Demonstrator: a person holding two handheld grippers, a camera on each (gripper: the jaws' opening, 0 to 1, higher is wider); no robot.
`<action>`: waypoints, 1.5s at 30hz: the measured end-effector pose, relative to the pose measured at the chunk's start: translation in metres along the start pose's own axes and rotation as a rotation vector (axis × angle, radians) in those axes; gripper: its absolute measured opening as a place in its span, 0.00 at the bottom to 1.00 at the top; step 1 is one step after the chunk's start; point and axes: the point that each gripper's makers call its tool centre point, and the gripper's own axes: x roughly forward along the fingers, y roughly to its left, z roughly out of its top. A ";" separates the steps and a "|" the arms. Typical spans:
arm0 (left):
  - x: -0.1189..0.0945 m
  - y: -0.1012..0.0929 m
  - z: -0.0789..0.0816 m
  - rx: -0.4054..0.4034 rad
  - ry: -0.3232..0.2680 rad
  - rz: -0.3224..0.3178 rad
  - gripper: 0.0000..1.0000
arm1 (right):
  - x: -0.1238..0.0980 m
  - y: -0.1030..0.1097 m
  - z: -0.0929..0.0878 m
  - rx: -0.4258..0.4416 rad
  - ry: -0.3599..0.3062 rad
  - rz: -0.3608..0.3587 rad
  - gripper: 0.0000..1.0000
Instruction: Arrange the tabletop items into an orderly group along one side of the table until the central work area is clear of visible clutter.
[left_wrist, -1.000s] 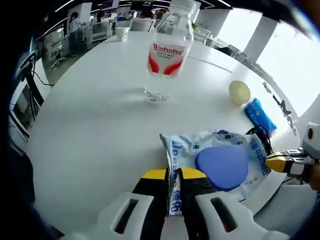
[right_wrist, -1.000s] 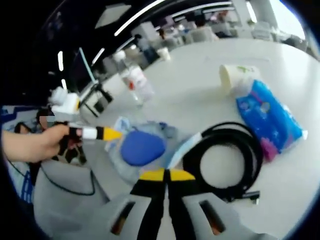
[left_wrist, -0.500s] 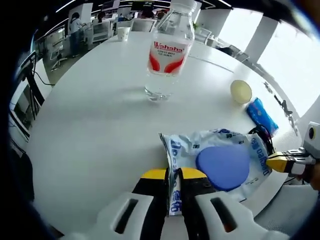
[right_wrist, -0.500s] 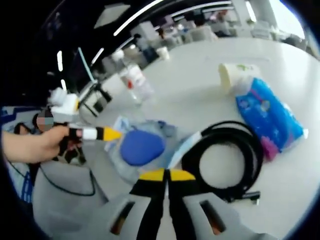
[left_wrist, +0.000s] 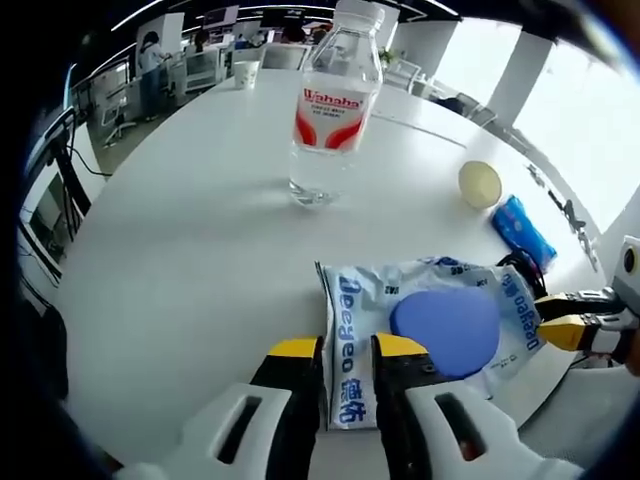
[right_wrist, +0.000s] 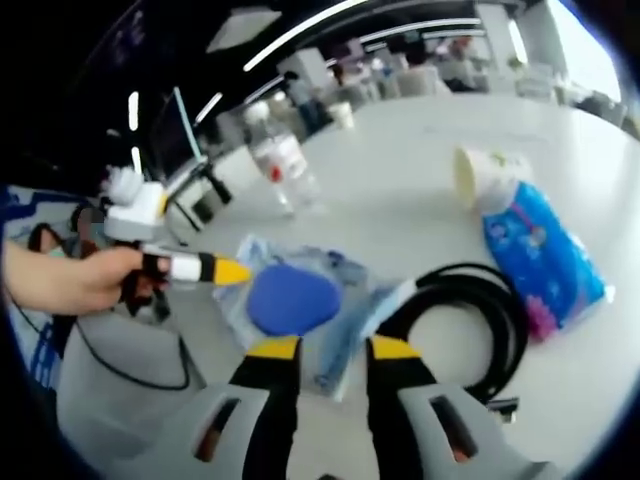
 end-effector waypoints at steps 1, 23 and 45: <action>-0.001 0.000 0.001 -0.003 -0.007 0.003 0.22 | 0.000 0.001 0.001 -0.007 -0.003 -0.001 0.27; -0.006 -0.009 0.015 0.078 -0.104 -0.008 0.87 | -0.009 -0.002 0.020 -0.135 -0.075 -0.032 0.68; -0.007 -0.017 0.018 0.071 -0.115 -0.047 0.93 | -0.010 -0.014 0.052 -0.131 -0.138 -0.066 0.68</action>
